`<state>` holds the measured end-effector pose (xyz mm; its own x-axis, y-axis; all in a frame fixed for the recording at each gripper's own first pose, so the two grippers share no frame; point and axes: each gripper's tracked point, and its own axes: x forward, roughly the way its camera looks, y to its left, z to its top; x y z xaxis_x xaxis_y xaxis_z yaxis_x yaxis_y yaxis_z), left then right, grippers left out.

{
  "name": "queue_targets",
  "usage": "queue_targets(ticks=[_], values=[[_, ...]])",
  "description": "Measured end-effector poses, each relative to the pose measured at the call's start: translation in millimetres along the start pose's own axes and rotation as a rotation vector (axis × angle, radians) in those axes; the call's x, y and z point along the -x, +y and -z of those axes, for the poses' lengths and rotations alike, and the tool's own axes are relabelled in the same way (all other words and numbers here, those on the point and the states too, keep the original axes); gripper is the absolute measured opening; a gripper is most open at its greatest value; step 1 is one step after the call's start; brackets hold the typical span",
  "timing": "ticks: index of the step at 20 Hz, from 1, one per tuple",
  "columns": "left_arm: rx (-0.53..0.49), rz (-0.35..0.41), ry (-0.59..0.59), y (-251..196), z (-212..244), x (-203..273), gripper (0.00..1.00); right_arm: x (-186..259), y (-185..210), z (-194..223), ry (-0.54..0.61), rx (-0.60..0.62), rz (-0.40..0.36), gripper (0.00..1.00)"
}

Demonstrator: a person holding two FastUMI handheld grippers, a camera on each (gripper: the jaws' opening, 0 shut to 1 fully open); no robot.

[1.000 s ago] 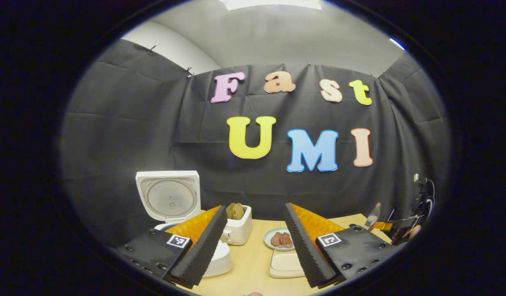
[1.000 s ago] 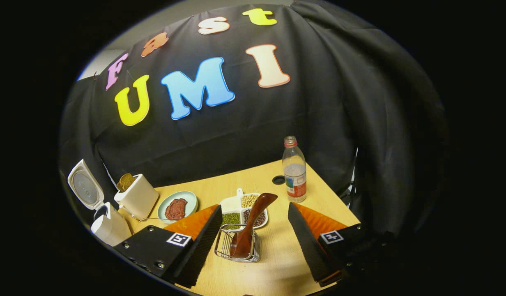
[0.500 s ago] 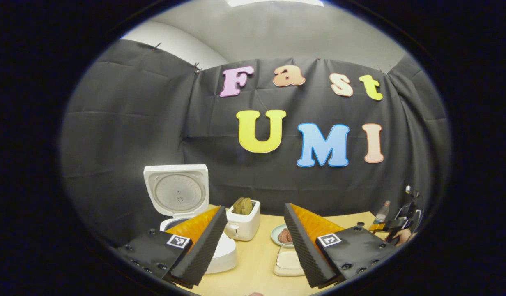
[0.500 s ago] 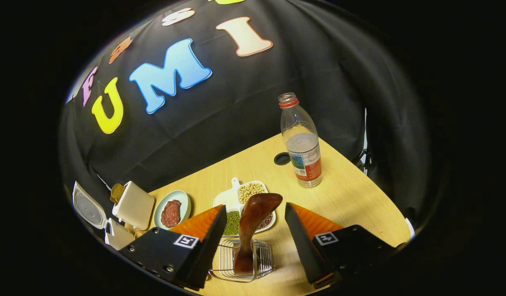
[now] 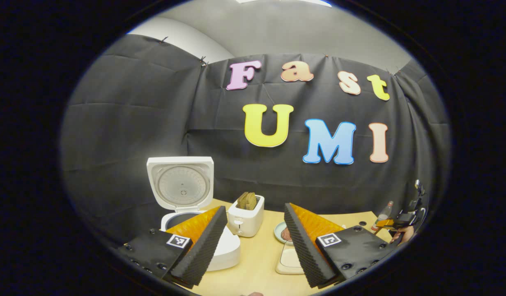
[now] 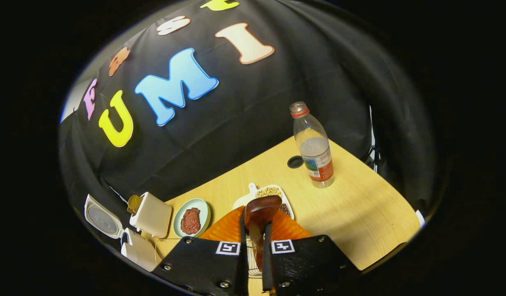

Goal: Close the left gripper, press the button to open the rice cooker; take a wooden spoon from the chopstick holder with the right hand, scoop a spoonful of rice and pour it into the rice cooker, then put the wooden spoon back into the chopstick holder.

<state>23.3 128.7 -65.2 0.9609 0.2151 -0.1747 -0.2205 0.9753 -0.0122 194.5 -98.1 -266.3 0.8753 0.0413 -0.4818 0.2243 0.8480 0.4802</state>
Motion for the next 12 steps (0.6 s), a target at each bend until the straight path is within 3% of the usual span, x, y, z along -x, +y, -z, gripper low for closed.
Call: queue_targets(ticks=[4, 7, 12], values=[[-0.012, 0.024, -0.036, 2.4, -10.1, 2.1, 0.96, 37.9, 32.4, -33.0, -0.078, 0.051, -0.026, 0.13], [-0.036, 0.051, -0.062, 4.6, -16.4, 4.2, 0.96, 71.2, 73.0, -49.9, -0.109, 0.046, -0.089, 0.13], [-0.069, 0.1, -0.099, 4.0, -21.7, 14.8, 0.97, 92.6, 148.9, -39.6, -0.095, 0.074, -0.201, 0.13]])
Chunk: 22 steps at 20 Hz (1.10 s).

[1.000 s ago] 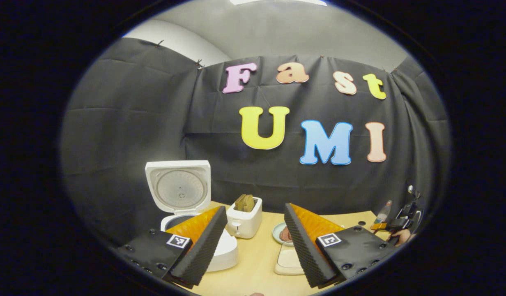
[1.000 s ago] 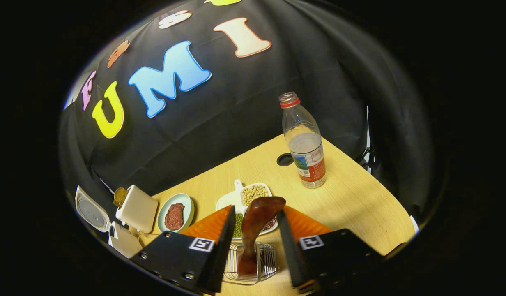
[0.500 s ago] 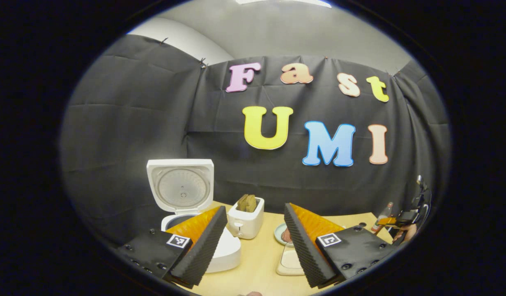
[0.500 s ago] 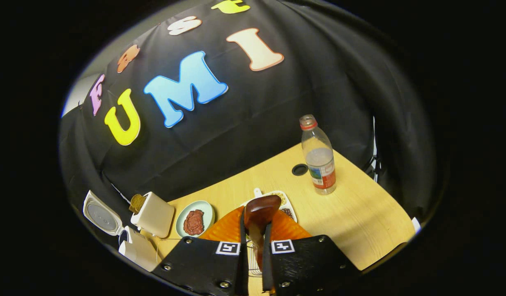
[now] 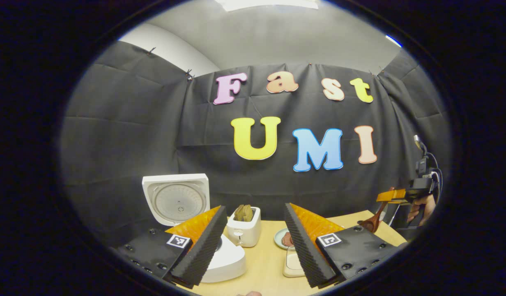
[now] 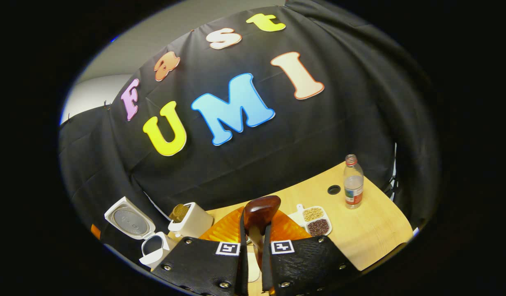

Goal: Close the left gripper, press the button to open the rice cooker; take a wooden spoon from the chopstick holder with the right hand, scoop a spoonful of rice and pour it into the rice cooker, then put the wooden spoon back into the chopstick holder.

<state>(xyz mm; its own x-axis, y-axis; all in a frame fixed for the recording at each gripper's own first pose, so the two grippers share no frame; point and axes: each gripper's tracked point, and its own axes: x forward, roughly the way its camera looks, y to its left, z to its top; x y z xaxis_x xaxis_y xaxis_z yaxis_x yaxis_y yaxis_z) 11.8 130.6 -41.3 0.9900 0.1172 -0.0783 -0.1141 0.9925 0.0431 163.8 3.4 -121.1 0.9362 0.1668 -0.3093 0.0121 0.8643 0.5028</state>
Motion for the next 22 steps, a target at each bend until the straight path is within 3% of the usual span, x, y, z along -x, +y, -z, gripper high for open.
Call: queue_targets(ticks=[4, 16, 19, 22], values=[[-0.008, 0.006, -0.021, 13.4, -4.3, 8.6, 0.98, -19.2, 33.4, 40.1, 0.062, 0.009, -0.024, 0.13], [-0.054, 0.01, 0.006, 65.5, 14.3, 21.9, 0.97, -103.3, 39.9, 180.2, 0.134, 0.344, 0.154, 0.13], [-0.05, -0.007, 0.016, 86.5, 21.0, 20.3, 0.98, -107.6, 64.2, 203.7, 0.146, 0.318, 0.111, 0.13], [-0.041, -0.017, 0.031, 100.9, 29.3, 19.8, 0.97, -109.1, 81.6, 218.8, 0.183, 0.143, 0.075, 0.13]])
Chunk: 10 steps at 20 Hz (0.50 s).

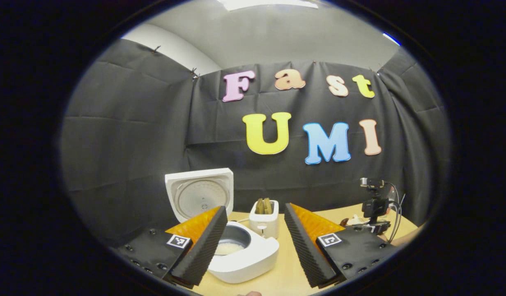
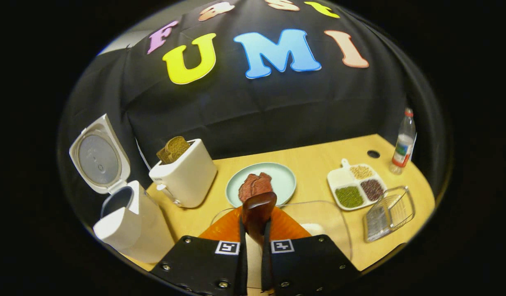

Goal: Close the left gripper, press the button to open the rice cooker; take a wooden spoon from the chopstick holder with the right hand, scoop a spoonful of rice and pour it into the rice cooker, then put the wooden spoon back into the chopstick holder.

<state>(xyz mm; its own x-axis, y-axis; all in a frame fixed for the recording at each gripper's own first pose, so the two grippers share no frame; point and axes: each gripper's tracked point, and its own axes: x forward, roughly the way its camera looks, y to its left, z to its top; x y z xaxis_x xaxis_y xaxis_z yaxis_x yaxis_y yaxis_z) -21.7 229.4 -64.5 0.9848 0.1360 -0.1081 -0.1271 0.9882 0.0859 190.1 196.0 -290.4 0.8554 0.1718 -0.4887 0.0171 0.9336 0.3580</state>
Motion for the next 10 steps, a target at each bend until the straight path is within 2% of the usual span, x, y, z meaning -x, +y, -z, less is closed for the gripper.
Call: queue_targets(ticks=[3, 8, 10], values=[[0.007, 0.005, -0.003, 7.4, 0.8, 2.6, 0.99, -3.4, -0.9, -0.8, 0.022, -0.176, -0.031, 0.13], [0.006, 0.039, -0.013, 10.4, -4.2, -3.2, 0.97, 7.3, -38.3, -14.9, -0.004, -0.478, -0.057, 0.13], [0.0, 0.048, -0.013, 8.7, -8.5, -7.5, 0.97, 16.2, -54.8, -27.5, -0.038, -0.542, -0.064, 0.13]])
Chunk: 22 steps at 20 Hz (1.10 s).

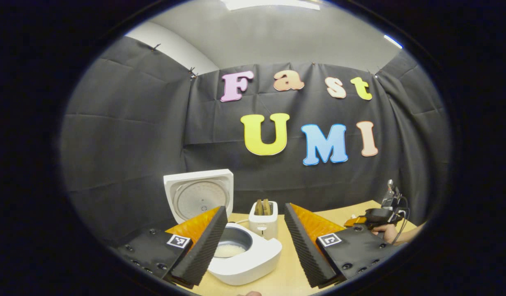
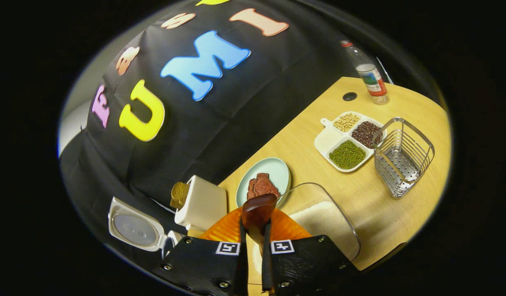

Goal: Close the left gripper, press the button to open the rice cooker; take a wooden spoon from the chopstick holder with the right hand, scoop a spoonful of rice and pour it into the rice cooker, then put the wooden spoon back into the chopstick holder.

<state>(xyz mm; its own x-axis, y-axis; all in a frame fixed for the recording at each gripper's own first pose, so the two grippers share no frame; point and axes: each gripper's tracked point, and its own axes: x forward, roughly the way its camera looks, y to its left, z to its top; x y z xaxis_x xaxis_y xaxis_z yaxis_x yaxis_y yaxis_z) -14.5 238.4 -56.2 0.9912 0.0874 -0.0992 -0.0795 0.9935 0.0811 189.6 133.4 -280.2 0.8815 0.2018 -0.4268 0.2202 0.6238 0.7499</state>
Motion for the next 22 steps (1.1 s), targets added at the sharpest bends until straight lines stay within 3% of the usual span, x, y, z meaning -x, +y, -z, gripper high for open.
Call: queue_targets(ticks=[14, 18, 22], values=[[-0.009, -0.028, -0.046, -34.6, -28.9, -10.2, 0.99, 43.8, 19.6, -72.6, -0.017, -0.254, -0.212, 0.13], [-0.003, -0.058, -0.05, -31.0, -30.7, -5.0, 0.96, 43.9, 39.4, -79.5, -0.001, -0.38, -0.284, 0.13], [-0.008, -0.092, -0.051, -22.4, -31.2, 3.4, 0.97, 40.8, 76.9, -75.1, 0.037, -0.429, -0.355, 0.13]])
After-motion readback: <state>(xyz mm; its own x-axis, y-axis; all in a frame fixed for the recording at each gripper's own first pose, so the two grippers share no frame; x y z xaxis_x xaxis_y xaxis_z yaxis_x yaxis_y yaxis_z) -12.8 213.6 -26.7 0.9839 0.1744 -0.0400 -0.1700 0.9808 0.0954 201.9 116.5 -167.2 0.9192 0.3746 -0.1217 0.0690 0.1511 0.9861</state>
